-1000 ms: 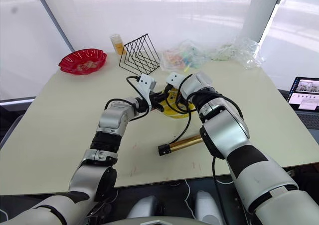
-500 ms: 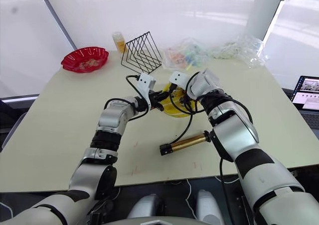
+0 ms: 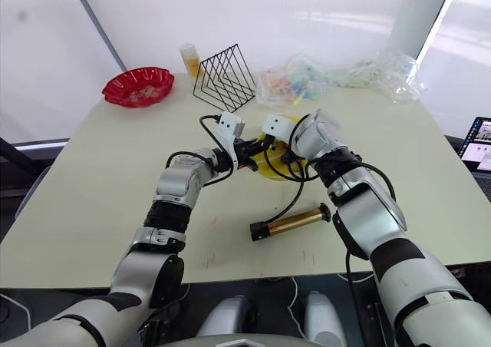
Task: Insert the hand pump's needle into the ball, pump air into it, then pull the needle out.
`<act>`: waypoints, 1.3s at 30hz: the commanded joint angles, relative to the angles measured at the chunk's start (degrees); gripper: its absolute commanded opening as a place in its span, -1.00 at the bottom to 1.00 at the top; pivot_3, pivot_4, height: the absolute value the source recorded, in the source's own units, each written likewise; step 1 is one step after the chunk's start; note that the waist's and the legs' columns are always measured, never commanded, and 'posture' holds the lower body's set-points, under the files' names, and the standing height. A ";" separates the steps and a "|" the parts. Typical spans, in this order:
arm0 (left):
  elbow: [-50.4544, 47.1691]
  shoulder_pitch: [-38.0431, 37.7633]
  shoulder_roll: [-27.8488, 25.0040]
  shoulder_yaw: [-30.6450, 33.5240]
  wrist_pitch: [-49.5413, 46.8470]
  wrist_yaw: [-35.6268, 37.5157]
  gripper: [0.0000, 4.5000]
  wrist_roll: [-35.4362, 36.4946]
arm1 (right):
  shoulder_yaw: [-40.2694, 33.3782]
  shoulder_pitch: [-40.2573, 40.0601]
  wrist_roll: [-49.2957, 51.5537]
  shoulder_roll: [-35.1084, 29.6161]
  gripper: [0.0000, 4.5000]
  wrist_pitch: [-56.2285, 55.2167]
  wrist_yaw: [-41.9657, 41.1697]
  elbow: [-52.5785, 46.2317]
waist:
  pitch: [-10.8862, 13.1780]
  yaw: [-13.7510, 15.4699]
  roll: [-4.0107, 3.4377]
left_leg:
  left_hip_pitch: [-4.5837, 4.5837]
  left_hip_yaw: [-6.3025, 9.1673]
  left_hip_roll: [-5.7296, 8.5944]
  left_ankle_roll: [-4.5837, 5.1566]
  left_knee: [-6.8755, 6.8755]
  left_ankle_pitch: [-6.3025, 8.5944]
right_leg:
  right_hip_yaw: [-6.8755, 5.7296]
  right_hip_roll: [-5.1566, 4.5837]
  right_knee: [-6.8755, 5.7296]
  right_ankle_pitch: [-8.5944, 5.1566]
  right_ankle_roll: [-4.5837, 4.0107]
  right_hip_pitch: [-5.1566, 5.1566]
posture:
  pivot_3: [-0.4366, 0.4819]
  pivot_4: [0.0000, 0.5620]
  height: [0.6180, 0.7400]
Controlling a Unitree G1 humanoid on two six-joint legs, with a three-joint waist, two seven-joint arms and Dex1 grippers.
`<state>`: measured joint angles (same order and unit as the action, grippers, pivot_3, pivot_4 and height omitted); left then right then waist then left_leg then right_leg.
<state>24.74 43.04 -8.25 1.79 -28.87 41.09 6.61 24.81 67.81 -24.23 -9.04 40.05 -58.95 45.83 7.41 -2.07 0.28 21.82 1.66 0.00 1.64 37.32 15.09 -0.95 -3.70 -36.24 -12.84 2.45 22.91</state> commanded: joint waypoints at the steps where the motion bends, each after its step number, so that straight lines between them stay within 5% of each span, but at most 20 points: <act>1: 0.52 -0.44 3.63 -5.69 -1.07 5.18 -1.00 2.29 | 1.59 -2.11 0.64 0.65 0.51 0.06 0.52 -0.44 | 0.02 -0.02 0.04 | 0.01 0.00 0.00 0.00 -0.03 0.00 | 0.00 0.00 0.04 0.01 0.00 0.00 | -0.05 -0.47 0.95; 16: 1.54 -0.02 3.36 -5.29 -0.42 4.89 -1.00 1.76 | 1.22 -7.05 3.63 -8.02 0.51 6.97 -4.33 -20.55 | 0.63 1.41 -0.13 | 0.40 0.37 0.29 -0.02 -0.08 -0.03 | -0.41 -0.18 0.35 0.00 0.05 0.03 | -0.05 -0.47 0.95; 20: 1.67 0.03 3.35 -5.19 -0.34 4.89 -1.00 1.70 | -0.34 -8.55 5.46 -10.12 0.51 9.20 -3.63 -25.56 | 0.69 1.77 -0.14 | 1.04 0.62 0.53 -0.35 -0.08 -0.24 | -0.60 -0.33 0.34 -0.01 0.10 0.45 | -0.05 -0.47 0.95; 39: 2.62 0.27 2.84 -5.75 0.59 3.72 -1.00 2.44 | -7.06 -15.58 17.06 -17.55 0.51 21.16 2.84 -42.26 | 1.38 3.09 -0.13 | 1.36 1.01 0.92 -0.36 -0.07 -0.26 | -0.91 -0.47 0.46 -0.19 0.34 0.46 | -0.05 -0.47 0.95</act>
<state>24.85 44.60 -6.60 -0.56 -27.04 44.10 9.26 19.21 51.77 -8.09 -25.83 60.98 -56.60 6.54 8.79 1.02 0.15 23.19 2.68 0.92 1.27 37.26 14.83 -1.88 -4.17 -35.79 -13.04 2.79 23.37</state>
